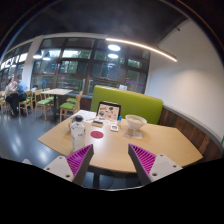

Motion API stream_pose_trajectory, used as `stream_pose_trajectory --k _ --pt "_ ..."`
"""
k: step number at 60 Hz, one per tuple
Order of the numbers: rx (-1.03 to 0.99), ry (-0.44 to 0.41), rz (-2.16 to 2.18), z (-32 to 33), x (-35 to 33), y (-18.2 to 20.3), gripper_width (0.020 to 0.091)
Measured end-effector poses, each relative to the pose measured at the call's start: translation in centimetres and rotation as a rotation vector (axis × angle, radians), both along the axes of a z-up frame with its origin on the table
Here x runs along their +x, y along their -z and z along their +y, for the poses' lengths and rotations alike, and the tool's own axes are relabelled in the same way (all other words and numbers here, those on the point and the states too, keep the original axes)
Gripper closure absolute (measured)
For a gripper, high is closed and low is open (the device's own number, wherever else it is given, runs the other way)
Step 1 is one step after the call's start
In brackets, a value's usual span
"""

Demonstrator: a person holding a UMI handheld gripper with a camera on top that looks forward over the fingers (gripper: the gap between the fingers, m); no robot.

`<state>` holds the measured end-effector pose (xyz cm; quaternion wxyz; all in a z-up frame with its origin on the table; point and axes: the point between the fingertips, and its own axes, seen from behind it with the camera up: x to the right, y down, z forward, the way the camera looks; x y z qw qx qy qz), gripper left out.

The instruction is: Pour water

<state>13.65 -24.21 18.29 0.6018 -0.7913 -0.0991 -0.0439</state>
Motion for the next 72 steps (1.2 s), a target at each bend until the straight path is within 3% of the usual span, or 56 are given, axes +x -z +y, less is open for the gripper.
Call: stream_pose_trajectory --k 20,36,57,61,63,72 --pt "-0.008 -0.033 0.112 1.5 -1.7 2.5 0.0302" --pt "-0.061 -0.078 0.199 7.4 -9.7 11.5 0.0301" --pt "0.046 0.01 0.177 17.3 -15.2 11.3 0.0302" --pt "0.054 0.055 0.136 19.1 -14.9 11.8 0.0357" --pt "0.043 0.076 0.122 19.7 -14.9 12.5 0.0511" --pt "0.072 0.162 0.191 19.9 -14.3 12.4 0.0531"
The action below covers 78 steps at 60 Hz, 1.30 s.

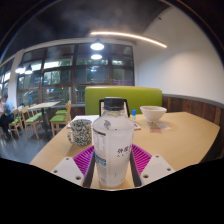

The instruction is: Pour water

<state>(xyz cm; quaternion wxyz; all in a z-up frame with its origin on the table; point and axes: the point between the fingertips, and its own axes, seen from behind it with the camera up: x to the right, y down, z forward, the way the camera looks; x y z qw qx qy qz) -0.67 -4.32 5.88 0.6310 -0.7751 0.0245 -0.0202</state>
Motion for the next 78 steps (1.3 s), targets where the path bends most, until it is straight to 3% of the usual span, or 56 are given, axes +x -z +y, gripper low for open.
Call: stream_pose_trajectory --k 5,13,17,21,22,30,31,39,41,48,50,57,78 --pt "0.018 0.029 0.077 0.4 0.5 -0.2 0.0554" --pt "0.021 0.006 0.059 0.5 0.5 -0.3 0.0675" --pt "-0.001 -0.006 -0.04 0.8 1.0 -0.3 0.0679" --pt "0.013 -0.013 -0.175 1.6 1.8 -2.7 0.0677" --pt "0.031 -0.005 -0.219 3.0 1.8 -1.4 0.0678" --pt "0.084 0.005 -0.697 7.4 3.0 -8.8 0.068" --pt "0.074 -0.019 -0.768 6.8 4.2 -11.4 0.0681" --pt "0.089 -0.028 -1.403 12.8 -0.2 -15.9 0.0682" --pt "0.079 -0.08 -1.547 12.8 1.6 -16.9 0.0681" --pt "0.053 -0.134 -1.923 16.7 -2.8 -13.4 0.0679" --pt "0.029 -0.186 -2.056 15.5 -2.3 -14.9 0.068" --pt "0.079 -0.188 -2.373 15.7 -3.8 -15.0 0.0679" --pt "0.041 -0.208 -2.377 15.1 0.9 -17.5 0.0676"
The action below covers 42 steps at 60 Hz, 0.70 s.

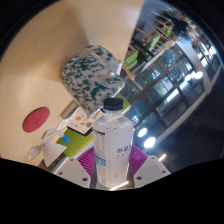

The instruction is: Pour water

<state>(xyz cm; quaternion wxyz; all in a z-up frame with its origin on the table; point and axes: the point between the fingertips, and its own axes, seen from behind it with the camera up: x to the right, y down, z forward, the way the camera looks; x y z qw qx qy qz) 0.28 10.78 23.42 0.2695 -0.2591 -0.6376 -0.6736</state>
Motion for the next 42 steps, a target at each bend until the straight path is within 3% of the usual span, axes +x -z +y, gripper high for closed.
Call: stream_pose_trajectory --k 4,5,8,14,20,23,24,30,42 --pt "0.012 -0.001 0.111 -0.5 1.1 -1.4 0.0678" --pt "0.031 -0.004 0.162 -1.6 1.9 0.0 0.0677" --pt "0.036 0.0 0.35 -1.5 3.2 -3.1 0.0675" --pt "0.089 -0.012 0.896 -3.3 6.3 -6.3 0.0677" --pt "0.132 -0.057 1.505 -5.2 9.6 -6.8 0.0678" --pt "0.117 -0.087 1.815 -6.2 10.7 -5.8 0.0676" --pt "0.115 -0.103 1.92 -6.3 10.1 -3.4 0.0678" --pt "-0.063 -0.044 2.375 -6.7 11.3 1.0 0.0677" --pt "-0.153 0.038 2.463 -7.6 12.8 6.7 0.0678"
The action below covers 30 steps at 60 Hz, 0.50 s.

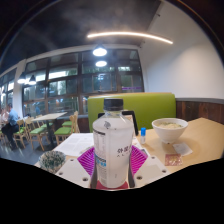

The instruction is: Pour water

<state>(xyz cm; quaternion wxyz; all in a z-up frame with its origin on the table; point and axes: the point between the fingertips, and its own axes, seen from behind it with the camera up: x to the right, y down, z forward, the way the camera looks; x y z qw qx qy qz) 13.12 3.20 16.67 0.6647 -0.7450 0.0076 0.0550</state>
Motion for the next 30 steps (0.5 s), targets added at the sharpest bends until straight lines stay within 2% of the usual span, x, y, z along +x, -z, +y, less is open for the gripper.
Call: stream_pose_trajectory --k 4,9,15,22,23,24,30 --pt "-0.021 -0.022 -0.023 -0.4 -0.1 0.8 0.0679" --pt "-0.109 -0.062 -0.051 -1.6 -0.6 3.2 0.0642" --pt "-0.091 -0.049 -0.078 -3.2 -1.2 1.6 0.0638" --pt "-0.099 -0.044 -0.075 -2.7 -0.5 1.5 0.0628" --pt "-0.096 -0.042 -0.074 -3.6 0.5 0.3 0.062" --pt "-0.094 -0.044 -0.079 -1.8 -0.1 1.5 0.061" --pt "-0.089 -0.039 -0.081 -2.0 0.2 1.0 0.0525"
